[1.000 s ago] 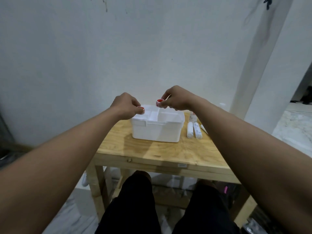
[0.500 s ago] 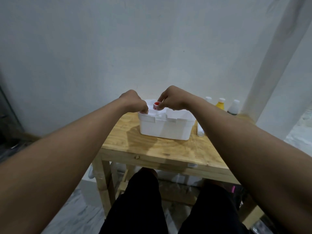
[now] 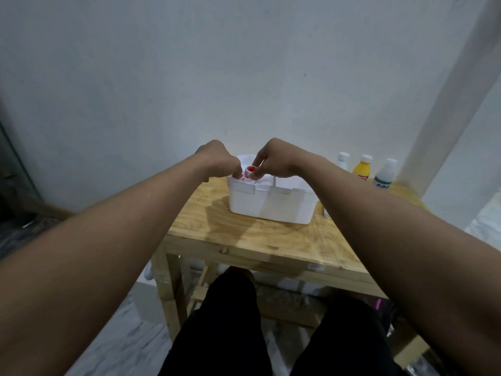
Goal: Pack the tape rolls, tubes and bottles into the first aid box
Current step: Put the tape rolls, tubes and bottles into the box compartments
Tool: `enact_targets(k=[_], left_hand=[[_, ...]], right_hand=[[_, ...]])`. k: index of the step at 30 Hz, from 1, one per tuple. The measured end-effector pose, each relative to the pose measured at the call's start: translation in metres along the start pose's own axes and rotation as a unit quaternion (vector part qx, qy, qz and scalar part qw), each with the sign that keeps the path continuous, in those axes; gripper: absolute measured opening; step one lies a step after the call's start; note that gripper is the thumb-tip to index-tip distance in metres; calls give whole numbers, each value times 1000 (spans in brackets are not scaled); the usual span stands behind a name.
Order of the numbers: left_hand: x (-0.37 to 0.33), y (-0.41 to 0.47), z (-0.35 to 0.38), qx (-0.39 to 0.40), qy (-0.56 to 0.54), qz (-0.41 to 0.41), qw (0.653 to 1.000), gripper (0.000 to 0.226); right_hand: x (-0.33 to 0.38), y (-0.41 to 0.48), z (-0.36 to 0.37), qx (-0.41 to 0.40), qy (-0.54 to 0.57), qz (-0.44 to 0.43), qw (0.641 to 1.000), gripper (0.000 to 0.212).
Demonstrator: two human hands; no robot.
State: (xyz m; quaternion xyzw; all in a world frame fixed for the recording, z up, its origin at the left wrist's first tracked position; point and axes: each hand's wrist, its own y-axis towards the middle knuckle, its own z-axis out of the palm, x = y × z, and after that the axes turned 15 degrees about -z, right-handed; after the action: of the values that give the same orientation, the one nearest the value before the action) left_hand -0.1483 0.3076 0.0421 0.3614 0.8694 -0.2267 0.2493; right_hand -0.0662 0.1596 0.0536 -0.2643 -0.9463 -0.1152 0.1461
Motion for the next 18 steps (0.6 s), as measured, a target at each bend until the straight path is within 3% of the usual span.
enact_targets(k=[15,18], left_hand=[[-2,5,0,-5,24,14,1000,32],[-5,5,2,-43,24,34,998,25]], right_hand=[[3,7,2,40,-21,24,999,29],[0,1,-5,21,-8,28,999,29]])
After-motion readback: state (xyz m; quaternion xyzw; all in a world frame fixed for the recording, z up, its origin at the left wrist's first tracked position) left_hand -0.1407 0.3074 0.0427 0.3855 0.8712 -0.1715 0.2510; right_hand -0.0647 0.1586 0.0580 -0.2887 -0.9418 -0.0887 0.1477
